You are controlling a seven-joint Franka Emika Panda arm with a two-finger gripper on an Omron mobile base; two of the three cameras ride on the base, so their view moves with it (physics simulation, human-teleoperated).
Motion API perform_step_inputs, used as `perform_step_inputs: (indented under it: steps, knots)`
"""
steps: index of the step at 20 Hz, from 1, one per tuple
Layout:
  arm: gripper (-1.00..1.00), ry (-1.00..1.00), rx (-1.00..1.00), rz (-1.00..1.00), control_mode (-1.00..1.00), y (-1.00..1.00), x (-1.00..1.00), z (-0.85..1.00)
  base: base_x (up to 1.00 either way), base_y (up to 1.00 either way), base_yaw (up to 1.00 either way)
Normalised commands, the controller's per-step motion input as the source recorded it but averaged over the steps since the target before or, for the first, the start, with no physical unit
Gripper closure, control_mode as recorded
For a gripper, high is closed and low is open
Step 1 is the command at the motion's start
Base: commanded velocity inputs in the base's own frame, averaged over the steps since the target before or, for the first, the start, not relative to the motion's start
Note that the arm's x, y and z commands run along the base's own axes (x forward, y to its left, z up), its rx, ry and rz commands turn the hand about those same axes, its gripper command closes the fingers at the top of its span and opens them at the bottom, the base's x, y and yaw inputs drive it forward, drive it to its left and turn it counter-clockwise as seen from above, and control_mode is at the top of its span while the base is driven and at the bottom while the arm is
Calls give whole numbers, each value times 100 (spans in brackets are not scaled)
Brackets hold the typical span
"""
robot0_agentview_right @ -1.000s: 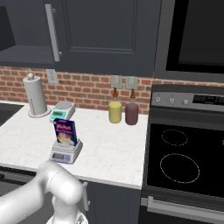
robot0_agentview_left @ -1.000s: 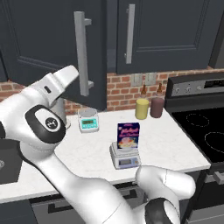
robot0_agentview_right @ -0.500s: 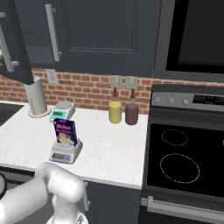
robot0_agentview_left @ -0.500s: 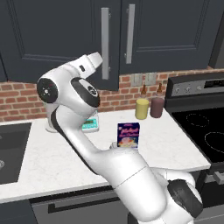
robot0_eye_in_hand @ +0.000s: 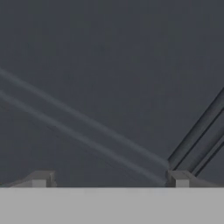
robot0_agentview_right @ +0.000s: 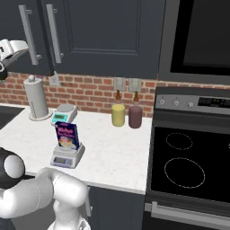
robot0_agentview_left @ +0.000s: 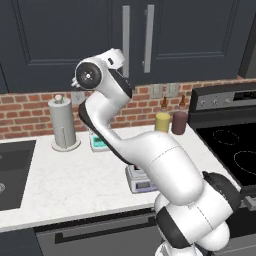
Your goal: Pick the cereal and place it on the digital scale for weighing, and close the cabinet.
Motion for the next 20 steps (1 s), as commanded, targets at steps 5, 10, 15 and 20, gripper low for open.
perform_step_inputs:
  steps: [5,10,15,20]
  knots:
    - [-100,4,8,20,-100,-45,74,0,0,0,0]
    - [-100,4,7,20,-100,-40,86,0,0,0,0]
    - [-100,22,4,21,-100,-32,98,-10,0,0,0]
    - [-100,18,4,23,-100,-32,100,-16,0,0,0]
